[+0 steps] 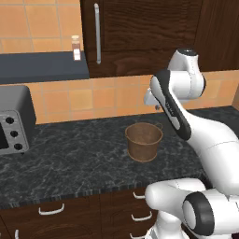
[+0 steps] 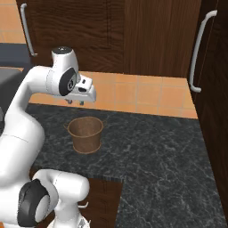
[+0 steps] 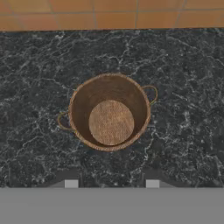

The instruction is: Open the cabinet, pick up the bread from the cabinet and place it in the basket. Then move the basket to the dining counter.

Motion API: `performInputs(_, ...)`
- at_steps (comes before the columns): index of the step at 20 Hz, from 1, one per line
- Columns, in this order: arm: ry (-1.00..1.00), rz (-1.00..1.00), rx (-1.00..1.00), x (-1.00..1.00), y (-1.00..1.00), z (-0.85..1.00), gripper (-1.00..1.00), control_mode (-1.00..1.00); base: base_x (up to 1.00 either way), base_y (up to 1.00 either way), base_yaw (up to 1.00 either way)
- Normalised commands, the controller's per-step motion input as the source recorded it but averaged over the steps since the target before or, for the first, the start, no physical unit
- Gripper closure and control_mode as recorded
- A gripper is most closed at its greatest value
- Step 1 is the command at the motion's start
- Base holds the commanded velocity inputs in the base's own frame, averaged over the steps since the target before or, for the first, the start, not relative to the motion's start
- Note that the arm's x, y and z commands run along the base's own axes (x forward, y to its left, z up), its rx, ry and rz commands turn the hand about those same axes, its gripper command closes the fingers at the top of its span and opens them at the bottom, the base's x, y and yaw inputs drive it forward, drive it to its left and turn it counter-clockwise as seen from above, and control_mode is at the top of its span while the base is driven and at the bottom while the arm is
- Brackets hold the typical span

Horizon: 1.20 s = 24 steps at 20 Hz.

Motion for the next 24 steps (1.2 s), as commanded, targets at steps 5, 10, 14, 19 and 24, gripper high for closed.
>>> performInputs(5, -0.15, -0.01, -0.02, -0.67, 0.18, -0.02, -1.0, -1.0, 0.0, 0.0, 0.0)
performInputs(10, -0.21, -0.01, -0.1, -0.87, 0.34, 0.77, -1.0, -1.0, 0.0, 0.0, 0.0)
performInputs(14, -0.3, 0.0, -0.01, -0.69, 0.33, 0.93, -1.0, -1.0, 0.0, 0.0, 0.0)
performInputs(19, -0.28, 0.04, 0.0, -0.33, 0.24, 0.77, -1.0, -1.0, 0.0, 0.0, 0.0)
performInputs(24, -0.32, 0.1, 0.01, -0.26, 0.28, 0.88, -1.0, -1.0, 0.0, 0.0, 0.0)
